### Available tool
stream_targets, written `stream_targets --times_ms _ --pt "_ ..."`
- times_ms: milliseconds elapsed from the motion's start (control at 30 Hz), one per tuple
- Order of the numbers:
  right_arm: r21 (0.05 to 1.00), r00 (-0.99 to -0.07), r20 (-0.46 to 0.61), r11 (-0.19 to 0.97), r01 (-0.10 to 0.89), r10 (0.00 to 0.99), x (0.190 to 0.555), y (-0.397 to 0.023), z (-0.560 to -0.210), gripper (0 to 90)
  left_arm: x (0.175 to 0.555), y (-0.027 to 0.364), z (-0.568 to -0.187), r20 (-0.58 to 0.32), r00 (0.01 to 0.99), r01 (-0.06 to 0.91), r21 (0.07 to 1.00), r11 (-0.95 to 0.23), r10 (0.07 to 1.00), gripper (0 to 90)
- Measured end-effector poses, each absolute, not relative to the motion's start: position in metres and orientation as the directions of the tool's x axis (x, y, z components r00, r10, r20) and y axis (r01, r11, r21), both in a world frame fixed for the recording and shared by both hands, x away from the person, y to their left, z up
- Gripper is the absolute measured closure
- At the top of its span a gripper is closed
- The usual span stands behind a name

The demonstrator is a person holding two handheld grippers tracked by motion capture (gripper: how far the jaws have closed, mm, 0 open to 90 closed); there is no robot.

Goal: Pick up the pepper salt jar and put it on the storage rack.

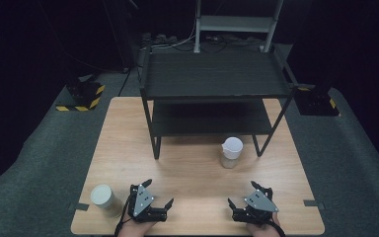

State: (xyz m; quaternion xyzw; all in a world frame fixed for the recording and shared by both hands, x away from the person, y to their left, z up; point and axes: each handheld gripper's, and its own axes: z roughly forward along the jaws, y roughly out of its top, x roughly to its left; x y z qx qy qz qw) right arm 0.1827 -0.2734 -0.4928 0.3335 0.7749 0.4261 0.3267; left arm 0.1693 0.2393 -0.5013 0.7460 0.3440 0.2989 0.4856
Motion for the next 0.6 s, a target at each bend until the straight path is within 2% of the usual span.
stream_targets --times_ms 233,600 --pt "0.882 -0.578 -0.198 0.401 0.248 0.792 0.1842 -0.2810 -0.4919 0.0 0.1654 0.2325 -0.5008 0.177 0.591 0.191 0.917 -0.349 0.787 0.6" --pt "0.870 -0.572 -0.211 0.419 0.259 0.792 0.1853 -0.2768 -0.4898 0.0 0.1645 0.2362 -0.5017 0.177 0.605 0.179 0.920 -0.349 0.777 0.6"
